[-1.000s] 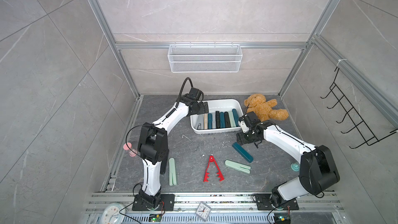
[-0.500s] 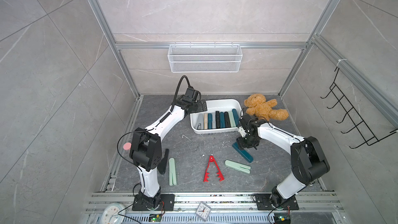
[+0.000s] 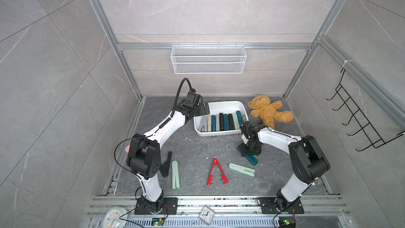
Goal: Put the pruning pliers into the storage box
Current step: Pick up the pruning pliers from the center of the board.
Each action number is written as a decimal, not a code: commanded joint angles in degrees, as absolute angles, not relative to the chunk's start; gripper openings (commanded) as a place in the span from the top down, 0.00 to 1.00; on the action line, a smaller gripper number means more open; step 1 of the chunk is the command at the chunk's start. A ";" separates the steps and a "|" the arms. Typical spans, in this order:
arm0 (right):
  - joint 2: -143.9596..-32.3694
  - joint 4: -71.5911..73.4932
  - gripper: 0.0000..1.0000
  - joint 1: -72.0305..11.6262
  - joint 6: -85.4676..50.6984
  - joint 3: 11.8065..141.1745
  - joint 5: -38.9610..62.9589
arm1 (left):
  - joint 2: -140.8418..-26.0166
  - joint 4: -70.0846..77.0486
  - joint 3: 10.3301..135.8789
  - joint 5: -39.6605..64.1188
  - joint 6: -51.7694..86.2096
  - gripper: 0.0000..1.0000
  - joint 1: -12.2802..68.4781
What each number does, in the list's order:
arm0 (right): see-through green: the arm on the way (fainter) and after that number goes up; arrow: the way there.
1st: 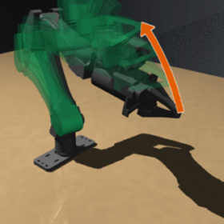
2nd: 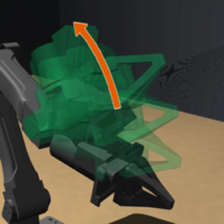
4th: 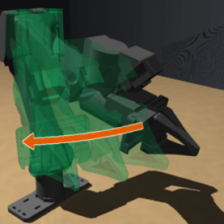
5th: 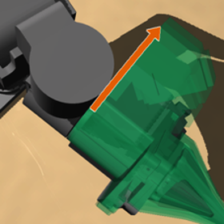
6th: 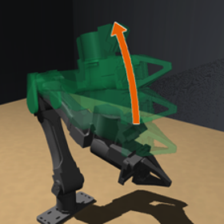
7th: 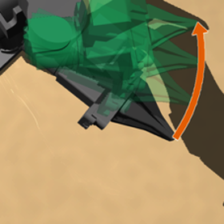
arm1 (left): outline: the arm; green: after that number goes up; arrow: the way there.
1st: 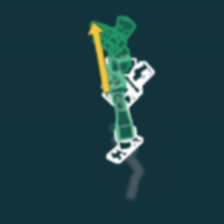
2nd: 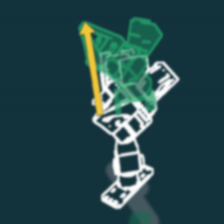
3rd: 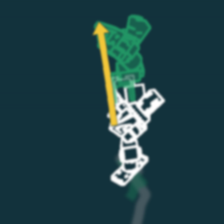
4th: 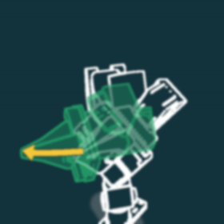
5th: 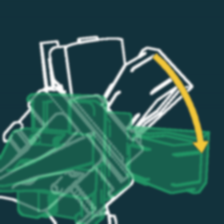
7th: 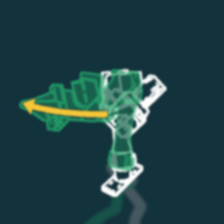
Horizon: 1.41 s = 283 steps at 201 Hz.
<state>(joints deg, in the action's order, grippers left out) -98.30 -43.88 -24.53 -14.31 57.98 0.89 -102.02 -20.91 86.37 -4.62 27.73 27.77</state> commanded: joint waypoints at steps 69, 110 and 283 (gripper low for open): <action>-98.59 -38.59 0.53 -24.78 -18.22 56.94 1.48 | -99.84 -19.39 86.39 -6.41 26.33 0.00 27.77; -98.88 -37.21 0.69 -24.78 -19.33 57.39 0.54 | -99.84 -19.56 86.12 -6.79 26.14 0.00 27.77; -98.69 -36.80 0.66 -24.69 -21.88 58.80 -3.13 | -98.58 -20.74 84.02 -9.49 25.40 0.00 27.70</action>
<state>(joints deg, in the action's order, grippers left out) -98.91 -36.58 -24.53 -20.88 57.87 -2.09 -101.30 -20.99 84.42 -8.03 26.79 27.77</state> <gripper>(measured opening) 0.408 0.997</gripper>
